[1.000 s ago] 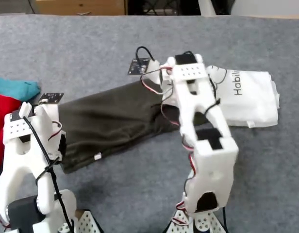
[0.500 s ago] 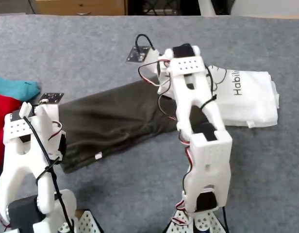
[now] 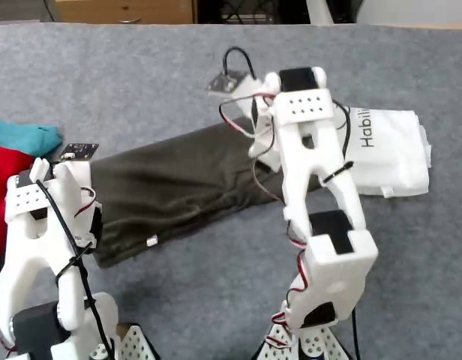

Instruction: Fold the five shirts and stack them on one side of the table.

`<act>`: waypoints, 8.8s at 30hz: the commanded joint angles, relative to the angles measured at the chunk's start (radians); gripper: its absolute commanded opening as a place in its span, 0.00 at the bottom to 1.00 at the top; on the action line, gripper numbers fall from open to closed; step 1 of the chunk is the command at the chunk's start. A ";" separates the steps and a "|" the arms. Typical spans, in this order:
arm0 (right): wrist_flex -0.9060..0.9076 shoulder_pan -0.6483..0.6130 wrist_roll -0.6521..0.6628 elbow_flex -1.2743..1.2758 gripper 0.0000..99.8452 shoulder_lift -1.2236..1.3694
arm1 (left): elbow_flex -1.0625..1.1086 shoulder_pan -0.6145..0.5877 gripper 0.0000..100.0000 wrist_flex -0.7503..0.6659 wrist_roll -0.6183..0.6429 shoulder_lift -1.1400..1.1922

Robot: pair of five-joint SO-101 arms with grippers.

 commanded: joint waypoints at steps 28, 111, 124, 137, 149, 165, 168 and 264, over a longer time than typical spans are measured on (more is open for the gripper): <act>-0.537 -0.075 -0.095 -0.124 0.01 0.344 | 0.008 -0.002 0.03 -0.003 -0.006 -0.032; -0.097 0.219 0.213 -0.120 0.01 -0.464 | -0.582 -0.154 0.23 0.025 0.393 0.629; -0.095 0.261 0.213 -0.147 0.01 -0.464 | -0.757 -0.143 0.28 0.084 0.436 0.931; -0.095 0.259 0.213 -0.125 0.01 -0.539 | -0.796 -0.059 0.15 0.046 0.528 1.042; -0.098 0.255 0.213 -0.084 0.01 -0.587 | -1.007 -0.081 0.03 0.203 0.365 1.030; -0.097 0.264 0.209 -0.163 0.01 -0.421 | -1.224 -0.351 0.03 0.311 0.218 0.727; -0.097 0.264 0.209 -0.163 0.01 -0.420 | -1.224 -0.334 0.03 0.311 0.215 0.695; 0.026 -0.310 -0.382 -1.168 0.01 0.705 | -0.019 -0.024 0.03 -0.155 0.276 0.068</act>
